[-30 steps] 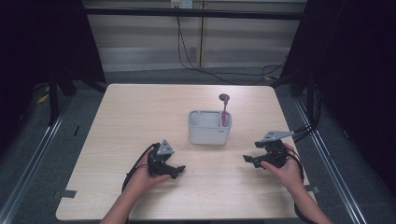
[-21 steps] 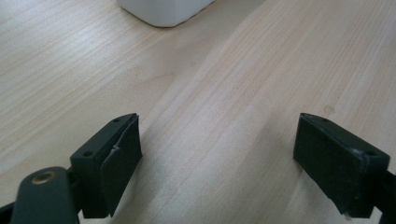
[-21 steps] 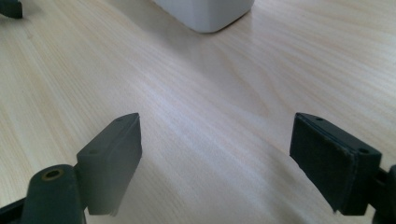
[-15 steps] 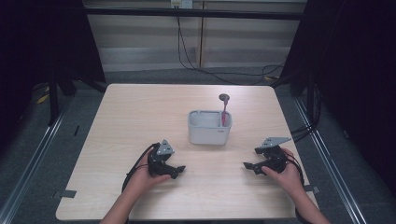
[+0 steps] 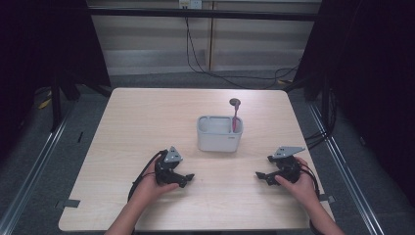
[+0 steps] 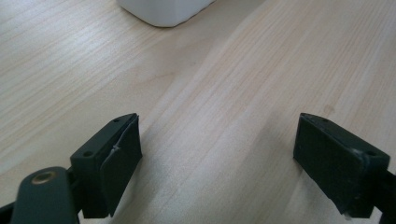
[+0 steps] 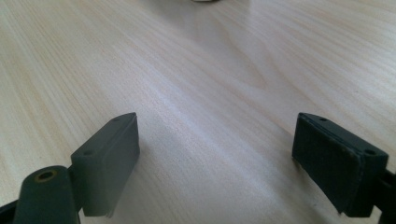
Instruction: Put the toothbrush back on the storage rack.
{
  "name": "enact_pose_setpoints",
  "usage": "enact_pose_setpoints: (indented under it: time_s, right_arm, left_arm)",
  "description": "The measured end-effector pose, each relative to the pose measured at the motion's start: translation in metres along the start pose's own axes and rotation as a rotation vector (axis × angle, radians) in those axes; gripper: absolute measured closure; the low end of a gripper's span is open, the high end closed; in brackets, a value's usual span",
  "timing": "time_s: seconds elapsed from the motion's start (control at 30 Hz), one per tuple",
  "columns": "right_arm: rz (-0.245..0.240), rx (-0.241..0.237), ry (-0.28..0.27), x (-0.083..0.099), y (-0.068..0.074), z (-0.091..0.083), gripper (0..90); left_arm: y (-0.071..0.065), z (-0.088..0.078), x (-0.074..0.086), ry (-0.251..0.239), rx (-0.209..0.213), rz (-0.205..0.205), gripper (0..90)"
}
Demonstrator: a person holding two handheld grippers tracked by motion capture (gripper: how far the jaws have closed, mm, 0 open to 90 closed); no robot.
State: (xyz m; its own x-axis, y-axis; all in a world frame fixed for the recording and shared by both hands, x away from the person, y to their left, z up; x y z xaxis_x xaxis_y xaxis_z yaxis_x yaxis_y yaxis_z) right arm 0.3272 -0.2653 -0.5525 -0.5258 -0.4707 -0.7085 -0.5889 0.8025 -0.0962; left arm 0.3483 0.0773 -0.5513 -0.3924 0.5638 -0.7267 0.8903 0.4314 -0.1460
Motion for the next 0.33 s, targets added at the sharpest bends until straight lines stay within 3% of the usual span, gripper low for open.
enact_pose_setpoints:
  time_s: [0.33]
  right_arm:
    - [0.007, 0.000, -0.022, 0.0019, -0.0002, -0.0001, 13.5]
  left_arm:
    - [0.0000, 0.0000, 0.0000, 0.000, 0.000, 0.000, 14.7]
Point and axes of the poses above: each handheld gripper's, and its own axes: z roughly forward along the jaws, x roughly out of its underside, y roughly to its left, the point moved 6 cm from there along z, roughly forward along the jaws, and after that the axes turned 10 degrees about x, right-handed, at the moved point
